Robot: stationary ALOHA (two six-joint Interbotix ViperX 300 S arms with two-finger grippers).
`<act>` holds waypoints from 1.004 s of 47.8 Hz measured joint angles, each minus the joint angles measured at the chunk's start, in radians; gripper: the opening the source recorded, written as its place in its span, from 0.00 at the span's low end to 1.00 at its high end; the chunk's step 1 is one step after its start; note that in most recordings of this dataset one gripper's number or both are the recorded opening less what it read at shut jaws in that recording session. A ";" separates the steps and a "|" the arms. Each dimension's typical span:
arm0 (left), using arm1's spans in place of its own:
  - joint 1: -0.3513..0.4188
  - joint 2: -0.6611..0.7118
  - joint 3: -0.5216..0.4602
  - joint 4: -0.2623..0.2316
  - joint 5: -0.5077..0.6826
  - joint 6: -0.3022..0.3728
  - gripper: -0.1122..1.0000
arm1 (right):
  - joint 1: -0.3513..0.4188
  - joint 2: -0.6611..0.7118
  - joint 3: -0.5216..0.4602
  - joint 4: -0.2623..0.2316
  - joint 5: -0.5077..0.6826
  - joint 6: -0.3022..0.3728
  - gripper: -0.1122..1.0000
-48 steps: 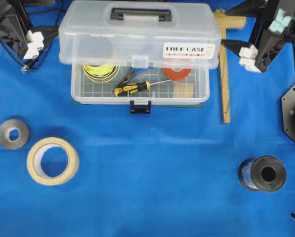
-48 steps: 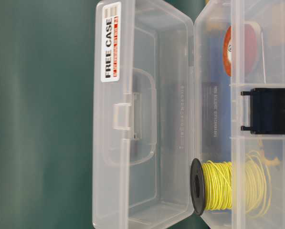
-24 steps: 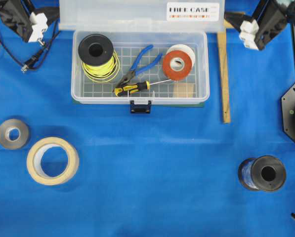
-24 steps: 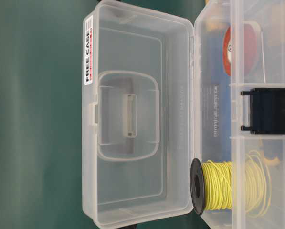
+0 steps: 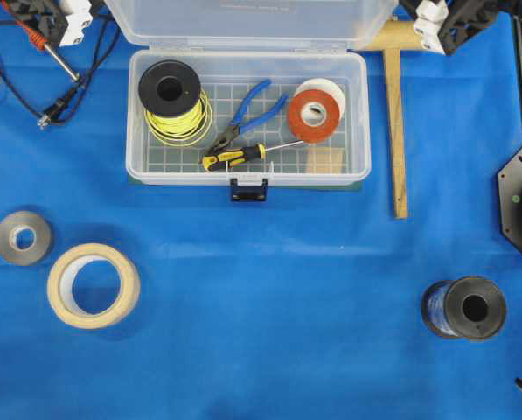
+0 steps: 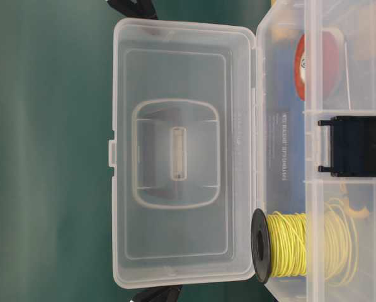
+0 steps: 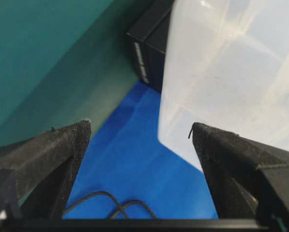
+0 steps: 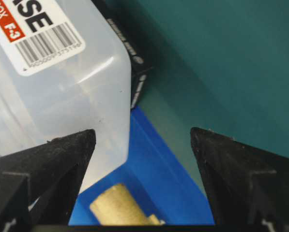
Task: Open the tool box with both arms.
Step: 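Push the lid fully back past vertical with both grippers and release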
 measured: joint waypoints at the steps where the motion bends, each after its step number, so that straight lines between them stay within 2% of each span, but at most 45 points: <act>1: 0.003 0.005 -0.003 0.000 0.000 0.003 0.92 | -0.005 0.005 -0.003 0.000 0.000 0.000 0.84; 29: 0.074 0.097 -0.049 -0.002 0.000 0.014 0.92 | -0.087 0.153 -0.086 -0.002 -0.005 -0.002 0.84; 48: 0.086 0.089 -0.043 -0.002 -0.003 0.032 0.92 | -0.112 0.127 -0.074 0.000 0.002 -0.002 0.84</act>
